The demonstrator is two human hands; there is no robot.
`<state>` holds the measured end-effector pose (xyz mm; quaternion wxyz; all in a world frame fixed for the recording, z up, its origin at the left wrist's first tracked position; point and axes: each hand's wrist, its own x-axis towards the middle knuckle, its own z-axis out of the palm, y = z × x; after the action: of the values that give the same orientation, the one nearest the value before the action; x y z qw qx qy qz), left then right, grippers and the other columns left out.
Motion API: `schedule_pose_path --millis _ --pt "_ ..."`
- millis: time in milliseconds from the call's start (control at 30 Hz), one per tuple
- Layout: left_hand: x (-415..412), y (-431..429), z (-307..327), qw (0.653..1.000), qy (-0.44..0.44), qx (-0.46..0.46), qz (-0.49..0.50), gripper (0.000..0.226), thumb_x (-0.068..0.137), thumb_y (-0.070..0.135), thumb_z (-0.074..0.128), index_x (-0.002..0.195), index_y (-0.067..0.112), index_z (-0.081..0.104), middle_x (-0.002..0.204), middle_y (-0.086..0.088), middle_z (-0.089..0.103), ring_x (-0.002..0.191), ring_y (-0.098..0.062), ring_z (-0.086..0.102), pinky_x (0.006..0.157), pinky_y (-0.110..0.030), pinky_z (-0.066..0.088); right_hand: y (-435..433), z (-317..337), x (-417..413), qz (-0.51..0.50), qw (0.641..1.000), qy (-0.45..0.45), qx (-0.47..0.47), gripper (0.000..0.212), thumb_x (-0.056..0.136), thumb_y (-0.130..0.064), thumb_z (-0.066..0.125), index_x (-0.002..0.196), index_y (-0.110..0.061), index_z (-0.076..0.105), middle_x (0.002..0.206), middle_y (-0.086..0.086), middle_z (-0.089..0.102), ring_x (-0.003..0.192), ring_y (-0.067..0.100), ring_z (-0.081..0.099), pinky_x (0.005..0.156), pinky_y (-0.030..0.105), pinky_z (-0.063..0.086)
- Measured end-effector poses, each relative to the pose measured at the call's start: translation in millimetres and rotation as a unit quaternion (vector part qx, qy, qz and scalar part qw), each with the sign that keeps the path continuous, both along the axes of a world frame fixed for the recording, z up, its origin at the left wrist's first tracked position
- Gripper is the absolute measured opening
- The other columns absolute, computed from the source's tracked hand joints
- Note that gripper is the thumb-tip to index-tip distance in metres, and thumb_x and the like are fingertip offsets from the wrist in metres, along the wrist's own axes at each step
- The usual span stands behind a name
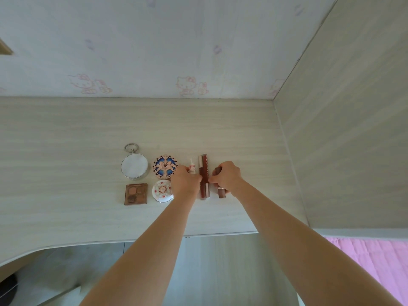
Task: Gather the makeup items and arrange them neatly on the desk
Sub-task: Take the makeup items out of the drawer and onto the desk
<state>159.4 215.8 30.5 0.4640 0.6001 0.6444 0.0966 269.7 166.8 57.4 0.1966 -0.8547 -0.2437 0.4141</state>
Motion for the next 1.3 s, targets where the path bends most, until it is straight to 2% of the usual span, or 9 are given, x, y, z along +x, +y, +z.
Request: schedule_pose_path --millis 133,233,367,633,800,933,1033,1167,1300 --pt "1.7 -4.6 -0.7 1.000 -0.001 0.022 0.001 0.016 0.076 0.004 0.062 0.092 0.003 0.060 0.082 -0.009 0.063 0.075 -0.023 0.058 0.046 -0.023 0.030 -2.1 2.7 1.6 0.000 1.000 -0.009 -0.010 0.019 0.076 -0.002 0.068 0.087 -0.010 0.054 0.077 0.006 0.057 0.082 0.027 0.062 0.077 0.046 0.058" --pt "1.8 -7.0 -0.2 0.999 -0.003 0.041 0.003 0.014 0.080 0.006 0.062 0.094 0.004 0.060 0.087 -0.008 0.064 0.078 -0.021 0.057 0.047 -0.019 0.031 -4.2 4.0 0.6 -0.016 1.000 0.006 0.000 0.039 0.075 -0.005 0.074 0.107 -0.007 0.054 0.090 0.005 0.051 0.098 0.029 0.059 0.075 0.047 0.058" --pt "-0.2 -8.7 -4.3 0.998 -0.005 0.069 0.008 0.010 0.083 0.009 0.059 0.093 0.005 0.058 0.091 -0.011 0.065 0.085 -0.027 0.060 0.067 -0.034 0.047 -7.4 3.6 -2.4 -0.057 0.997 0.046 0.027 0.045 0.074 -0.003 0.075 0.113 -0.008 0.052 0.111 0.011 0.056 0.100 0.029 0.060 0.069 0.047 0.059" --pt "-6.2 -11.4 -3.3 0.995 -0.002 0.096 -0.026 0.013 0.090 0.015 0.058 0.096 0.004 0.055 0.097 -0.011 0.061 0.086 -0.024 0.056 0.066 -0.030 0.037 -14.3 -6.5 0.0 -0.031 0.998 0.016 0.052 0.045 0.079 -0.008 0.071 0.120 -0.010 0.053 0.113 0.012 0.058 0.097 0.029 0.062 0.075 0.045 0.058" --pt "-10.9 -20.8 5.9 0.988 0.019 0.132 -0.076 0.017 0.089 0.010 0.055 0.104 0.001 0.055 0.098 -0.012 0.058 0.090 -0.026 0.054 0.071 -0.033 0.039 -27.5 -5.0 0.2 0.007 0.997 -0.026 0.073 0.039 0.084 -0.013 0.062 0.122 -0.011 0.053 0.103 0.004 0.061 0.087 0.019 0.057 0.074 0.028 0.047" --pt "-21.3 -32.7 9.4 0.967 0.056 0.185 -0.164 0.017 0.087 0.007 0.051 0.102 0.000 0.054 0.092 -0.008 0.050 0.092 -0.026 0.050 0.070 -0.028 0.031 -51.3 3.5 -8.6 0.066 0.990 -0.077 0.095 0.035 0.090 -0.013 0.055 0.125 -0.010 0.052 0.118 0.007 0.061 0.103 0.020 0.057 0.082 0.026 0.045" --pt "-36.7 -53.3 15.1 0.953 0.073 0.216 -0.198 0.019 0.087 0.008 0.054 0.105 0.002 0.055 0.098 -0.012 0.058 0.101 -0.029 0.050 0.072 -0.032 0.039 -79.0 8.0 -21.7 0.131 0.976 -0.136 0.112 0.035 0.095 -0.017 0.050 0.128 -0.009 0.050 0.126 0.007 0.056 0.117 0.023 0.052 0.096 0.031 0.042" --pt "-64.8 -95.9 25.7 0.921 0.052 0.290 -0.256 0.037 0.085 0.009 0.061 0.121 0.008 0.057 0.114 -0.008 0.063 0.113 -0.025 0.051 0.088 -0.036 0.048 -122.7 8.0 -44.1 0.176 0.957 -0.182 0.143 0.037 0.096 -0.014 0.046 0.132 -0.008 0.048 0.131 0.008 0.051 0.127 0.022 0.043 0.101 0.034 0.041" --pt "-94.2 -137.8 26.3 0.899 0.032 0.321 -0.295 0.041 0.080 0.006 0.068 0.120 0.004 0.058 0.112 -0.009 0.064 0.113 -0.028 0.055 0.091 -0.041 0.052 -172.7 3.4 -66.4 0.224 0.938 -0.200 0.174 0.036 0.095 -0.012 0.048 0.131 -0.005 0.049 0.131 0.010 0.050 0.136 0.022 0.034 0.106 0.035 0.039"
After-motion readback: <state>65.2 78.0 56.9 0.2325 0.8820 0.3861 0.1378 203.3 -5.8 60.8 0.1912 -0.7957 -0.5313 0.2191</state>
